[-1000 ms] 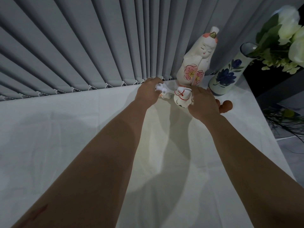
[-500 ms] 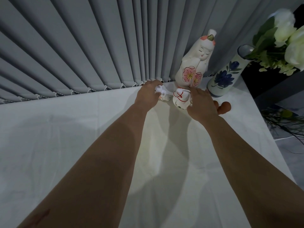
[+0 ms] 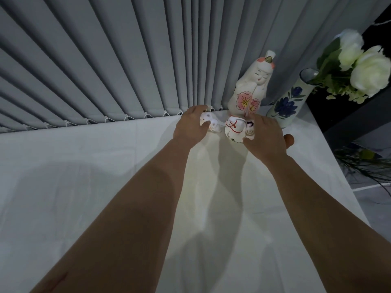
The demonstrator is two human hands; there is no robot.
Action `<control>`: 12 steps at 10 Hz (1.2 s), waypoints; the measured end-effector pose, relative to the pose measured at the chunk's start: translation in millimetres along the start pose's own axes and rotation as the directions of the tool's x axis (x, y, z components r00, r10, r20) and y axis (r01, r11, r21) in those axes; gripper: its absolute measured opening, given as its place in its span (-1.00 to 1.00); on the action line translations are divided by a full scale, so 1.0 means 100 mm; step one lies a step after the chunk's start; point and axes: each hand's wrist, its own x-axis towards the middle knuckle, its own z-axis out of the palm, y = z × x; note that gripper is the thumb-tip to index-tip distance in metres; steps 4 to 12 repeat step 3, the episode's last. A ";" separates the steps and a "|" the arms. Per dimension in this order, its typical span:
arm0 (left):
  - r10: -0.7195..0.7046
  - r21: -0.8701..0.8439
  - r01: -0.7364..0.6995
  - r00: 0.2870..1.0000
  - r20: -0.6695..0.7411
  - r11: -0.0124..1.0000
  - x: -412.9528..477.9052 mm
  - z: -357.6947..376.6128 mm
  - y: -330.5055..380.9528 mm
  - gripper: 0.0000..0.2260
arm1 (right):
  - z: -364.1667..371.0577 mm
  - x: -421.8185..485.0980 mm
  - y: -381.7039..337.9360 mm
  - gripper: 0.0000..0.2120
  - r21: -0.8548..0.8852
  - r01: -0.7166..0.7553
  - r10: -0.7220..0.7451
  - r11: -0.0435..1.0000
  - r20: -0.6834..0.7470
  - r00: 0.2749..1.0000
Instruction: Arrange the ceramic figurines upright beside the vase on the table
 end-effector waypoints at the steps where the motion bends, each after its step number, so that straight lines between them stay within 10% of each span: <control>1: 0.042 0.072 -0.038 0.998 -0.046 0.997 -0.16 -0.12 0.04 -0.59 | -0.14 -0.09 -0.10 -0.50 0.083 -0.019 0.019 0.996 -0.005 1.000; 3: 0.086 0.318 -0.043 0.989 -0.120 0.947 -0.60 -0.43 0.26 -0.55 | -0.61 -0.26 -0.46 -0.49 0.154 0.085 -0.086 0.984 -0.001 0.996; 12: 0.086 0.318 -0.043 0.989 -0.120 0.947 -0.60 -0.43 0.26 -0.55 | -0.61 -0.26 -0.46 -0.49 0.154 0.085 -0.086 0.984 -0.001 0.996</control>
